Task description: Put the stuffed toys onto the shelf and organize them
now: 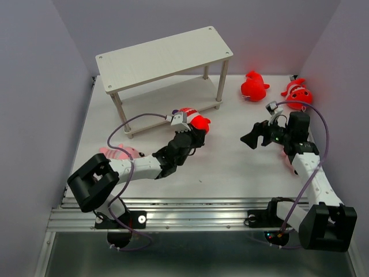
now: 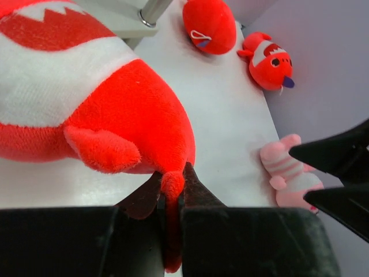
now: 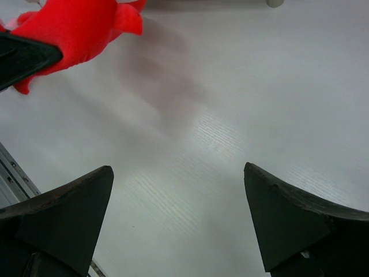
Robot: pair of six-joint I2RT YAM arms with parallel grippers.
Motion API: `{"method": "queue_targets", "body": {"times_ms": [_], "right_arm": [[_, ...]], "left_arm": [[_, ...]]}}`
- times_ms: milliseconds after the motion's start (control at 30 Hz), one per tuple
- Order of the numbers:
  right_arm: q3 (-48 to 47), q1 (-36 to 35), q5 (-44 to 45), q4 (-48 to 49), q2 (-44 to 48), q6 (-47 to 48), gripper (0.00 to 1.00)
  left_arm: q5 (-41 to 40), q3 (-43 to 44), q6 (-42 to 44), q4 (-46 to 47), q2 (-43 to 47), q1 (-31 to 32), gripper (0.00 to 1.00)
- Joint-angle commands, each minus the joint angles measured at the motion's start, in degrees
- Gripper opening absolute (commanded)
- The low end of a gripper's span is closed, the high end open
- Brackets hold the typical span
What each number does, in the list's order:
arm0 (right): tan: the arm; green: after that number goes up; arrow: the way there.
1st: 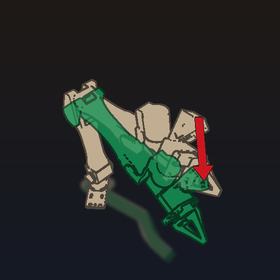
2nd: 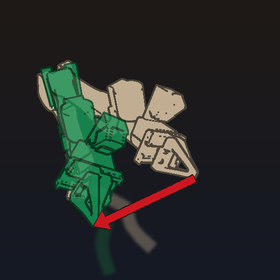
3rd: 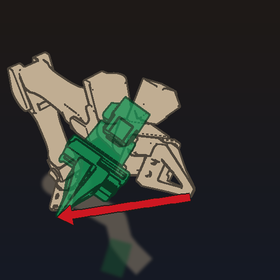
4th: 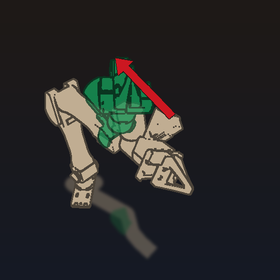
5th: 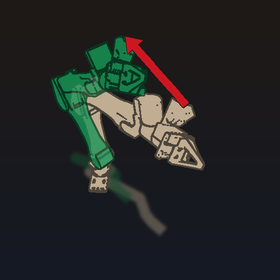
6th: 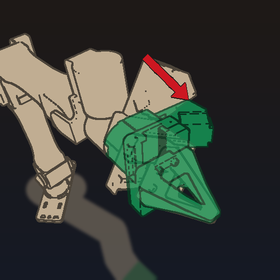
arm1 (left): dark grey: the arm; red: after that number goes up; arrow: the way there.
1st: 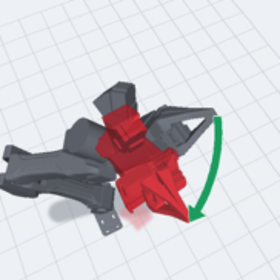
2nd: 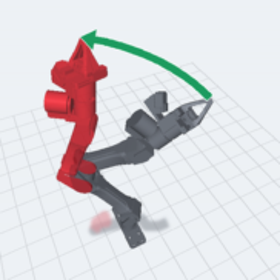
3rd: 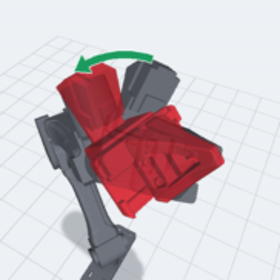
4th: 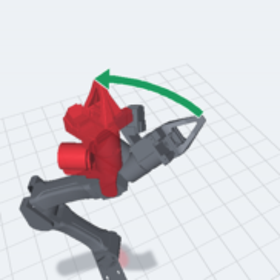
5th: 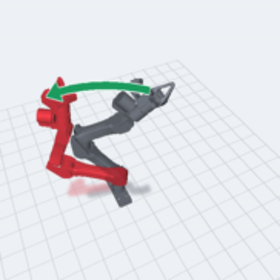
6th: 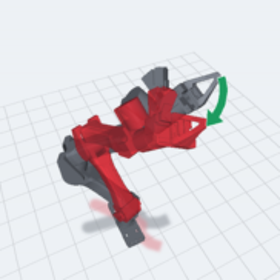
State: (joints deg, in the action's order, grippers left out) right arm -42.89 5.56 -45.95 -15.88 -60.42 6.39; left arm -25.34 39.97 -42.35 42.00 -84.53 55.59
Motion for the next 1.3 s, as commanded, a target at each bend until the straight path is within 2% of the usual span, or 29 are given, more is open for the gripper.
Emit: {"method": "queue_targets", "body": {"times_ms": [0, 333, 533, 700, 1000, 1267], "right_arm": [[0.1, 0.0, -1.3, 2.9, 1.8, 1.4, 1.00], [-0.3, 0.0, -1.1, 2.2, 1.4, 2.5, 1.00], [-0.2, 0.0, -1.0, 2.0, 1.6, 2.8, 1.00], [-0.3, 0.0, -1.3, 1.5, 1.3, 3.3, 1.00], [-0.5, 0.0, -1.7, 1.3, 1.0, 3.5, 1.00], [-0.5, 0.0, -1.5, 1.2, 0.7, 3.5, 1.00]], "left_arm": [[-2.2, 6.4, 7.3, 2.1, -2.2, -2.4, 0.00], [2.4, 16.8, 17.1, 2.3, -9.2, -8.1, 0.00], [8.8, 22.8, 20.0, 4.7, -17.0, -11.4, 0.00], [13.7, 27.0, 18.1, 5.4, -24.0, -14.5, 0.00], [16.8, 28.9, 11.0, 3.7, -29.8, -16.9, 0.00], [17.3, 32.3, 7.0, 1.2, -32.7, -17.7, 0.10]]}}
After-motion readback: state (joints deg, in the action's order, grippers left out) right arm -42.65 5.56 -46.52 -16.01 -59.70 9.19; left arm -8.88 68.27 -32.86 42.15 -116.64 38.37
